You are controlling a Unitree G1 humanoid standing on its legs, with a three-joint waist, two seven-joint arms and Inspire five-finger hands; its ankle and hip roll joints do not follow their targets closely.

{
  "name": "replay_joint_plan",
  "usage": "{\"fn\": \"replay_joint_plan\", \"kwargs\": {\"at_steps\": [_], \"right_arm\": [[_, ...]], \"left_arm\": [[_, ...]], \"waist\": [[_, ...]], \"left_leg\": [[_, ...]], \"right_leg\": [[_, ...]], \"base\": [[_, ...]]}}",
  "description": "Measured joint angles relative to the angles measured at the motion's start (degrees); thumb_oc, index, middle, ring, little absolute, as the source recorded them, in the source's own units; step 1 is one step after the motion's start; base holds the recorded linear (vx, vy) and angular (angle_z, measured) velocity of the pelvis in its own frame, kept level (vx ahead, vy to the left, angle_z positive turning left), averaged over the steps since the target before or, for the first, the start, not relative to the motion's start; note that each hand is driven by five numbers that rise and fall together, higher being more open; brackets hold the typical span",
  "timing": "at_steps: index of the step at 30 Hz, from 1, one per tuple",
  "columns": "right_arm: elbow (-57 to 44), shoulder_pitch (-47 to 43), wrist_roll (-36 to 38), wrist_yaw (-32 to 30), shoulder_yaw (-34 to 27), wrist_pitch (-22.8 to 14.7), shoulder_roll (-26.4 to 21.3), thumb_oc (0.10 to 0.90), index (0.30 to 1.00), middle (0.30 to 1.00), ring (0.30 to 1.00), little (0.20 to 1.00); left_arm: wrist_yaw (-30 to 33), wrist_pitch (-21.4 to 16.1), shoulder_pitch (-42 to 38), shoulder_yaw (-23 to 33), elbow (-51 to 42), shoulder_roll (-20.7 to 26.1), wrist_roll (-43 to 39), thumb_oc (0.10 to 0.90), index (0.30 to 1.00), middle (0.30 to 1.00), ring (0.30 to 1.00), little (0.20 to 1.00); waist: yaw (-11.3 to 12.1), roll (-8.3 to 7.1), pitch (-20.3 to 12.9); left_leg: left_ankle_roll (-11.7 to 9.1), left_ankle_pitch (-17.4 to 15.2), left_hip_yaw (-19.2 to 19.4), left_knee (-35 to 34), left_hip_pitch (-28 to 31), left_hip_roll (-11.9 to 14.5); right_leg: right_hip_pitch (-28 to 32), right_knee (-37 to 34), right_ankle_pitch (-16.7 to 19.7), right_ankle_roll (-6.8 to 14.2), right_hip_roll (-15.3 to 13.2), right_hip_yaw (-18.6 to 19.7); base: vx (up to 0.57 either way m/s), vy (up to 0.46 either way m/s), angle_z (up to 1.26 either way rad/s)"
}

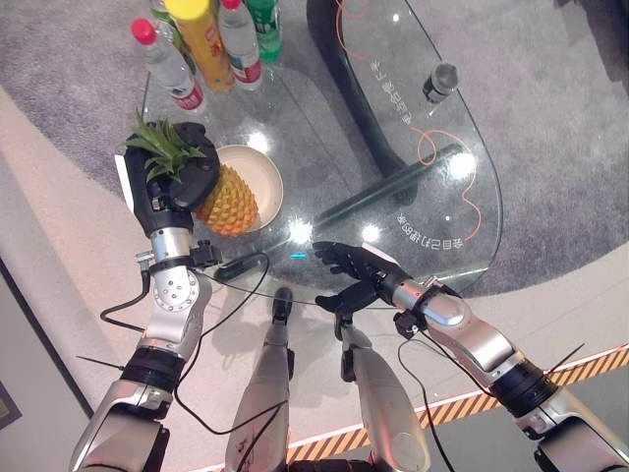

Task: Pick up the fruit to the plate

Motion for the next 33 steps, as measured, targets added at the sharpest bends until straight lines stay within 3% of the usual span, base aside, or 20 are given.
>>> {"fn": "replay_joint_plan", "kwargs": {"at_steps": [7, 19, 27, 33], "right_arm": [[4.2, -3.6, 0.3, 3.8, 2.3, 2.3, -0.1, 0.8, 0.9, 0.9, 0.9, 0.9], [6.2, -8.4, 0.6, 4.2, 3.5, 3.1, -0.5, 0.8, 0.9, 0.9, 0.9, 0.9], [6.4, -11.9, 0.6, 4.2, 3.7, 3.3, -0.8, 0.8, 0.9, 0.9, 0.9, 0.9], [6.4, -14.2, 2.2, 4.2, 3.8, 3.3, -0.8, 0.8, 0.9, 0.9, 0.9, 0.9]], "left_arm": [[12.5, -2.1, -7.0, -0.3, 6.4, 0.0, 11.3, 0.1, 0.3, 0.3, 0.3, 0.2], [31.6, -2.4, -13.2, -1.1, 13.0, 0.3, 26.9, 0.1, 0.3, 0.3, 0.3, 0.2], [37.1, -2.5, -17.0, -2.0, 15.3, 0.3, 30.0, 0.1, 0.3, 0.3, 0.3, 0.2], [37.1, -2.9, -20.1, -2.5, 19.3, 0.3, 30.0, 0.1, 0.3, 0.3, 0.3, 0.2]], "waist": [[-1.4, 0.04, 0.0], [-1.7, 0.06, 0.0], [-2.9, 0.06, 0.0], [-4.2, 0.05, 0.0]], "left_leg": [[-0.2, -0.4, 1.4, 2.5, -5.6, -0.1], [-0.4, -0.5, 2.6, 6.1, -15.6, -0.2], [-0.6, -0.3, 2.7, 7.2, -19.5, -0.3], [-0.8, -0.4, 2.7, 8.1, -22.2, -0.1]], "right_leg": [[-6.5, 3.5, -0.1, 0.1, 0.0, 1.4], [-17.6, 8.3, -0.3, 0.0, 0.3, 2.6], [-21.8, 10.0, -0.5, 0.0, 0.3, 2.7], [-24.3, 10.3, -0.3, -0.2, 0.6, 2.8]], "base": [[-0.02, 0.123, -0.08], [-0.02, 0.083, -0.03], [-0.01, 0.027, 0.0], [-0.01, 0.049, -0.02]]}}
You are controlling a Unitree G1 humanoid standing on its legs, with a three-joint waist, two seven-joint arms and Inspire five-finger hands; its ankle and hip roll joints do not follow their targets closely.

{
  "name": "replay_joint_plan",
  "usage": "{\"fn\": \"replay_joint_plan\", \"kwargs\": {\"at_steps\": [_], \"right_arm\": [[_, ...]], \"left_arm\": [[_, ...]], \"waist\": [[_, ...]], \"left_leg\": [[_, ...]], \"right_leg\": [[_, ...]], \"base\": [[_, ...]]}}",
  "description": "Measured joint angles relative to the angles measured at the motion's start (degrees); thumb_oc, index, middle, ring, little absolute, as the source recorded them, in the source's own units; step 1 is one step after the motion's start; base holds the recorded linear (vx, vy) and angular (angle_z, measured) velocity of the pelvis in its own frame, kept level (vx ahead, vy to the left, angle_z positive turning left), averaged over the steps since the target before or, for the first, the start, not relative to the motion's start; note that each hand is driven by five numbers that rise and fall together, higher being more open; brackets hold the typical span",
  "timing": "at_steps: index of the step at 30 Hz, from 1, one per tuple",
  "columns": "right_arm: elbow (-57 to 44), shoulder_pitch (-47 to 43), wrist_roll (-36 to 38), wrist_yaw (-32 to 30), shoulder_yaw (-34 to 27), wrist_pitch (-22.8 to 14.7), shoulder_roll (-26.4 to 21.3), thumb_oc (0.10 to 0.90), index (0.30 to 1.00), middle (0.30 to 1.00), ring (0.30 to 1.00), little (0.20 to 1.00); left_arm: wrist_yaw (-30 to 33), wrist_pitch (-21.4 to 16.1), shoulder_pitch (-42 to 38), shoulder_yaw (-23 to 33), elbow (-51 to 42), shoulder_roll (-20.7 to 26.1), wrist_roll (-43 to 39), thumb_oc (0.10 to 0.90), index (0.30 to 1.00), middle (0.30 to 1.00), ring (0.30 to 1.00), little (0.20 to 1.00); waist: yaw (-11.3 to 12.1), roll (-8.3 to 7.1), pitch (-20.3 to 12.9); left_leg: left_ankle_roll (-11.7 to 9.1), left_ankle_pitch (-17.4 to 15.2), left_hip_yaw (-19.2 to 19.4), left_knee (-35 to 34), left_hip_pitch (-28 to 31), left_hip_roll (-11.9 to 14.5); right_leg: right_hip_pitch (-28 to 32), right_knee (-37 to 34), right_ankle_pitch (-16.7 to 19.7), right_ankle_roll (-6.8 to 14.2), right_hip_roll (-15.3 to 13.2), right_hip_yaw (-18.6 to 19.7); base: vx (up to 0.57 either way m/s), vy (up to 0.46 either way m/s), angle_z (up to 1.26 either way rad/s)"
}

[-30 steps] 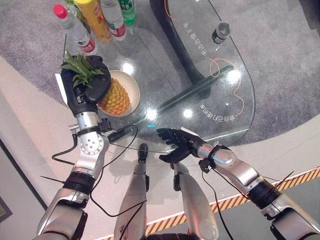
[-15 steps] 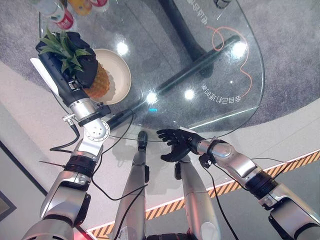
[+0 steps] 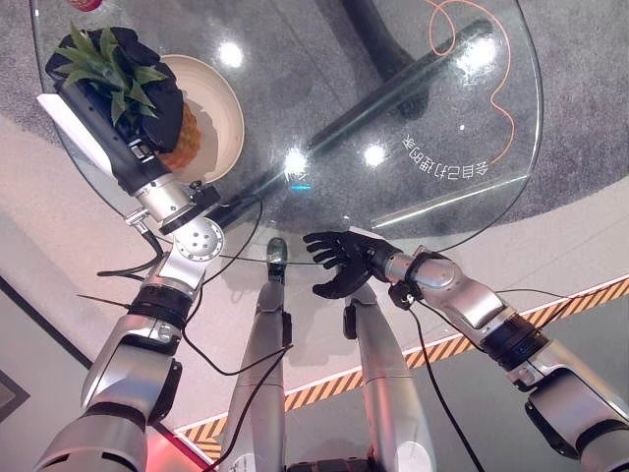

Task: Pick up the fruit to the plate

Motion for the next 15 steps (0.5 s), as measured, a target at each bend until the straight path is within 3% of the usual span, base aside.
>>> {"fn": "replay_joint_plan", "kwargs": {"at_steps": [15], "right_arm": [[0.0, -2.7, 0.6, 0.0, -0.3, -1.8, -0.6, 0.8, 0.9, 0.9, 0.9, 0.9]], "left_arm": [[0.0, -1.4, -6.2, -1.3, 3.3, 0.6, -6.0, 0.1, 0.3, 0.3, 0.3, 0.2]], "waist": [[-0.4, -0.02, 0.0]], "left_leg": [[-0.8, -0.3, 0.0, 2.0, -4.7, 0.6]], "right_leg": [[-4.7, 1.7, -0.2, 0.2, 0.8, 0.1]], "base": [[0.0, 0.003, 0.0]]}}
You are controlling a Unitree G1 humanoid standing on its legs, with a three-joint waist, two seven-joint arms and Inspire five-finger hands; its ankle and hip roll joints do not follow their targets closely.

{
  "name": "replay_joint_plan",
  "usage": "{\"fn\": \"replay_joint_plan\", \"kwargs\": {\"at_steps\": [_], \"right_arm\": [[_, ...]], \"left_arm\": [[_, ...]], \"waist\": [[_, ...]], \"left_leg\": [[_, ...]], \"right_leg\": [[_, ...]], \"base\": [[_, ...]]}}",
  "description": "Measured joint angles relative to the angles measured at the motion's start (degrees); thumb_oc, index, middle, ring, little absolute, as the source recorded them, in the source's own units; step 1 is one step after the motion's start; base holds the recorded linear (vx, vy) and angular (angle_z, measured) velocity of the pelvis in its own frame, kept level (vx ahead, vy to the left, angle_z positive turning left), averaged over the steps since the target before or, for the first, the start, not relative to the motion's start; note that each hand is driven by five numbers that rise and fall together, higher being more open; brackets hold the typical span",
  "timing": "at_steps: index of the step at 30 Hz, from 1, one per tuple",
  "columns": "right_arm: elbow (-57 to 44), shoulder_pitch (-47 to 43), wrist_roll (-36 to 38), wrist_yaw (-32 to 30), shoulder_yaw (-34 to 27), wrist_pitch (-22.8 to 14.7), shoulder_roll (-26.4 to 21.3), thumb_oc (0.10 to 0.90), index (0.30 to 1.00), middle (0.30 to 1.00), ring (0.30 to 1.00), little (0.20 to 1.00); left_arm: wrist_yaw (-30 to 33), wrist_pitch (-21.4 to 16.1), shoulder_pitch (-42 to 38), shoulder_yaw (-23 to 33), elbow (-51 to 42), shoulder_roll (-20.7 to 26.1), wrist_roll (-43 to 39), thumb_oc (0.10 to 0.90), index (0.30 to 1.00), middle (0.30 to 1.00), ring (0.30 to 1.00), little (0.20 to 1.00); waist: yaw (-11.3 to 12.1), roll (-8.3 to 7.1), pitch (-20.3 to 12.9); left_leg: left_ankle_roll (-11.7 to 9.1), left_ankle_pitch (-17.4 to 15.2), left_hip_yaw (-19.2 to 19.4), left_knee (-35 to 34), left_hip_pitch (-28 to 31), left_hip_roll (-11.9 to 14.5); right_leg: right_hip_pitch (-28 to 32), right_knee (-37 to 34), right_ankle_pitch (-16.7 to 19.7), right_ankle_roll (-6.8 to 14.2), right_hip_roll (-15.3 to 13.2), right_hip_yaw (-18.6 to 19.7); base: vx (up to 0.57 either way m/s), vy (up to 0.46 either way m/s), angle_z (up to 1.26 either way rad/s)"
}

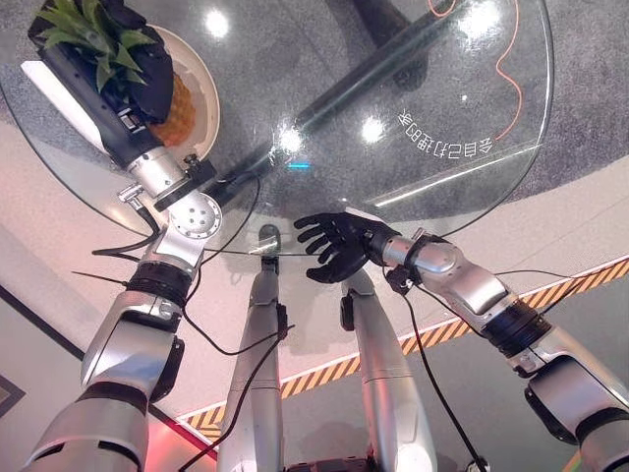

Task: Pick up the fruit to the plate

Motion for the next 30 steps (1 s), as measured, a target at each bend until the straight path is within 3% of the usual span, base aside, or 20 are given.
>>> {"fn": "replay_joint_plan", "kwargs": {"at_steps": [10, 12, 13, 19, 20, 21, 30], "right_arm": [[-0.1, -0.8, 1.6, -0.1, 0.2, -1.0, -0.6, 0.8, 0.9, 0.9, 0.9, 0.9], [-0.1, -0.8, 1.7, -0.1, 0.2, -1.1, -0.6, 0.8, 0.9, 0.9, 0.9, 0.9], [-0.1, -0.8, 1.7, -0.1, 0.2, -1.1, -0.6, 0.8, 0.9, 0.9, 0.9, 0.9], [-0.1, -0.8, 1.7, -0.1, 0.2, -1.1, -0.6, 0.8, 0.9, 0.9, 0.9, 0.9], [-0.1, -0.8, 1.7, -0.2, 0.3, -1.1, -0.6, 0.8, 0.9, 0.9, 0.9, 0.9], [-0.1, -0.8, 1.7, -0.2, 0.3, -1.1, -0.6, 0.8, 0.9, 0.9, 0.9, 0.9], [-0.3, -0.8, 1.5, -0.4, 0.4, -1.1, -0.4, 0.8, 0.9, 0.9, 0.9, 0.9]], "left_arm": [[0.1, -1.6, -2.3, 0.4, 1.8, 0.6, -2.2, 0.1, 0.3, 0.3, 0.3, 0.2], [0.3, -1.8, -2.4, 0.4, 1.9, 0.6, -2.2, 0.284, 0.458, 0.458, 0.458, 0.384], [0.4, -1.9, -2.4, 0.4, 2.0, 0.6, -2.2, 0.317, 0.486, 0.486, 0.486, 0.417], [1.0, -1.8, -2.9, 0.3, 2.2, 0.6, -2.1, 0.364, 0.526, 0.526, 0.526, 0.464], [1.2, -1.8, -3.0, 0.3, 2.2, 0.6, -2.1, 0.729, 0.839, 0.839, 0.839, 0.829], [1.2, -1.8, -3.1, 0.3, 2.2, 0.6, -2.1, 0.8, 0.9, 0.9, 0.9, 0.9], [0.9, -1.6, -3.6, -0.5, 2.3, 0.6, -2.0, 0.8, 0.9, 0.9, 0.9, 0.9]], "waist": [[0.0, -0.12, -0.1], [0.0, -0.13, -0.1], [-0.1, -0.14, -0.1], [-0.1, -0.32, -0.2], [-0.1, -0.39, -0.3], [-0.1, -0.4, -0.3], [-0.3, -0.41, -0.3]], "left_leg": [[-0.4, -0.1, -0.9, 1.1, -1.8, -0.1], [-0.4, -0.1, -1.0, 1.2, -1.9, -0.1], [-0.4, -0.1, -1.0, 1.2, -1.9, -0.1], [-0.4, -0.1, -1.0, 1.3, -2.0, -0.2], [-0.4, -0.1, -1.0, 1.3, -2.0, -0.2], [-0.4, -0.1, -1.0, 1.3, -2.0, -0.2], [-0.4, -0.1, -1.0, 1.3, -1.9, -0.3]], "right_leg": [[-1.6, 0.8, 0.0, -0.1, 0.2, -0.2], [-1.7, 0.8, 0.0, -0.1, 0.2, -0.3], [-1.7, 0.8, 0.0, -0.1, 0.2, -0.3], [-1.7, 0.8, 0.0, -0.1, 0.2, -0.3], [-1.7, 0.8, 0.0, -0.1, 0.2, -0.3], [-1.8, 0.8, 0.0, -0.1, 0.2, -0.3], [-1.8, 0.9, 0.0, -0.1, 0.2, -0.2]], "base": [[0.0, 0.0, 0.0], [0.0, 0.0, 0.0], [0.0, 0.0, 0.0], [0.0, -0.005, 0.0], [0.0, 0.0, 0.0], [0.0, 0.0, 0.0], [0.0, 0.0, 0.0]]}}
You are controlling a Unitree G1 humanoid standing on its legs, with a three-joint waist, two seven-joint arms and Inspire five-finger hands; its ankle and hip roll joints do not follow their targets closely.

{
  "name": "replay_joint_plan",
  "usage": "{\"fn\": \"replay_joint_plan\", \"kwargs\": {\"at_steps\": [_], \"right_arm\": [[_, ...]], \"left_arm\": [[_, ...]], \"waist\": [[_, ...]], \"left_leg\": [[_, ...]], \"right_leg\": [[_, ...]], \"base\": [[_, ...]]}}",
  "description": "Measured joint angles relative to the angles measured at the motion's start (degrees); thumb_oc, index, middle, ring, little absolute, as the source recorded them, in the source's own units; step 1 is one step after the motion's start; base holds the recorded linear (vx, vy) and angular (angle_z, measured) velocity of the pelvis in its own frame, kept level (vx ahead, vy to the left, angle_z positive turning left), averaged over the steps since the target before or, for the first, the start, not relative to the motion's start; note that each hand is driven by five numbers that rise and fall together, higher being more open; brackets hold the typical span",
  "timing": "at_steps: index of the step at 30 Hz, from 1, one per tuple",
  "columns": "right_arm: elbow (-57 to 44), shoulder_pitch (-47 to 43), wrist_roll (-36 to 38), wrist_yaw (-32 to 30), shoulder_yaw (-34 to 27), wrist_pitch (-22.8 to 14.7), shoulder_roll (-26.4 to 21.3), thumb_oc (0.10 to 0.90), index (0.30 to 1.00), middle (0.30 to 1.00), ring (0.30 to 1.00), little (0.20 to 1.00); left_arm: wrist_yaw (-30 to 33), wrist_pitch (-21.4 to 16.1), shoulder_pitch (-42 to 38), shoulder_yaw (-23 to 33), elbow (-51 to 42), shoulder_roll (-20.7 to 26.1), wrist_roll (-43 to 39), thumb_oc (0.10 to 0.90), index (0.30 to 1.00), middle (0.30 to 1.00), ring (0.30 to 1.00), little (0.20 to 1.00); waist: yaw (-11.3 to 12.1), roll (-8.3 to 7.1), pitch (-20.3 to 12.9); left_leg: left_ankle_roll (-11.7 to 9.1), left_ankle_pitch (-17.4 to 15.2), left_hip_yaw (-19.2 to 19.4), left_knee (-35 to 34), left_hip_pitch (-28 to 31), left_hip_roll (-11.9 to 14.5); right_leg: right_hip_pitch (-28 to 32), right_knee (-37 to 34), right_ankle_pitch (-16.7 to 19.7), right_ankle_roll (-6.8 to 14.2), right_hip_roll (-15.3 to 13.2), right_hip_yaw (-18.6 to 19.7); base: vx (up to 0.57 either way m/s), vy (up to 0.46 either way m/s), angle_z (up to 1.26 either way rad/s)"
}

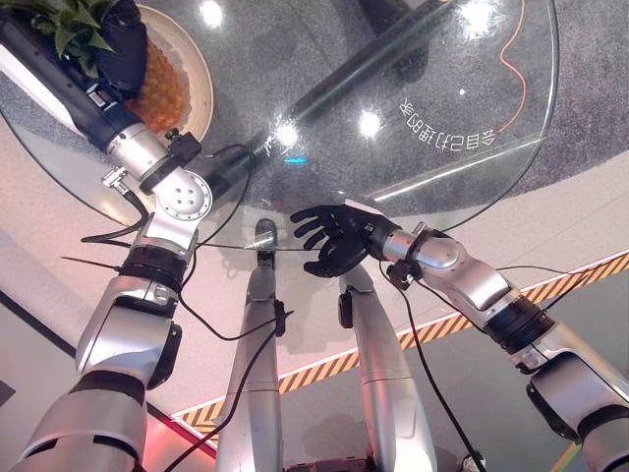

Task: Pick up the fruit to the plate

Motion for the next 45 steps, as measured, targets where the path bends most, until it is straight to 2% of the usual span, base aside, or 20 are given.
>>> {"fn": "replay_joint_plan", "kwargs": {"at_steps": [7, 17, 25, 29, 32, 45], "right_arm": [[0.3, 1.1, -0.6, -0.2, 0.3, 0.2, 1.3, 0.8, 0.9, 0.9, 0.9, 0.9], [0.6, 2.6, -2.3, -0.4, 1.1, 0.2, 2.4, 0.8, 0.9, 0.9, 0.9, 0.9], [1.0, 5.2, -2.9, -0.4, 1.2, 0.6, 2.7, 0.8, 0.9, 0.9, 0.9, 0.9], [1.3, 6.0, -3.1, -0.4, 1.2, 0.7, 2.1, 0.8, 0.9, 0.9, 0.9, 0.9], [1.4, 6.2, -3.1, -0.4, 1.1, 0.7, 1.4, 0.8, 0.9, 0.9, 0.9, 0.9], [1.6, 8.2, -3.4, -0.4, 1.0, 1.6, 1.2, 0.8, 0.9, 0.9, 0.9, 0.9]], "left_arm": [[-1.0, 1.8, 1.2, -0.5, 1.5, 0.0, 0.0, 0.8, 0.9, 0.9, 0.9, 0.9], [-2.9, 2.3, 6.9, -0.5, 1.5, -0.2, -0.3, 0.8, 0.9, 0.9, 0.9, 0.9], [-7.3, 3.6, 9.7, -0.5, 1.5, -0.3, -2.2, 0.8, 0.9, 0.9, 0.9, 0.9], [-9.3, 4.0, 10.9, -0.3, 1.5, -0.2, -2.8, 0.8, 0.9, 0.9, 0.9, 0.9], [-11.4, 4.4, 11.6, -0.4, 1.5, -0.2, -4.0, 0.8, 0.9, 0.9, 0.9, 0.9], [-14.0, 4.6, 16.3, 0.3, 1.1, -0.1, -7.4, 0.8, 0.9, 0.9, 0.9, 0.9]], "waist": [[0.1, 0.02, 0.0], [0.7, 0.13, 0.1], [1.5, 0.22, 0.1], [2.4, 0.74, 0.1], [2.9, 1.74, 0.2], [3.6, 1.83, 0.2]], "left_leg": [[-0.1, 0.0, 0.1, -0.5, 2.1, 0.0], [-0.6, 0.4, 0.1, -1.9, 5.3, -0.3], [-1.1, 0.8, -0.1, -3.7, 9.4, -0.3], [-1.2, 1.0, -0.3, -4.6, 11.3, -0.1], [-1.3, 1.1, -0.8, -4.9, 12.1, 0.0], [-1.5, 1.4, -1.4, -7.1, 16.0, 0.3]], "right_leg": [[1.6, 0.2, 0.2, -0.4, 0.0, 0.3], [3.6, 0.8, 0.1, -0.8, -0.2, 1.2], [6.8, 0.7, -0.6, -1.1, -0.2, 1.2], [8.4, 0.4, -0.8, -1.2, -0.1, 1.0], [9.4, 0.0, -0.8, -1.2, -0.1, 0.3], [12.9, -1.2, -1.2, -1.6, 0.0, -0.2]], "base": [[0.0, 0.0, 0.0], [0.0, -0.004, -0.01], [0.0, -0.013, 0.0], [0.0, -0.016, 0.01], [0.0, -0.02, 0.05], [0.0, -0.003, 0.01]]}}
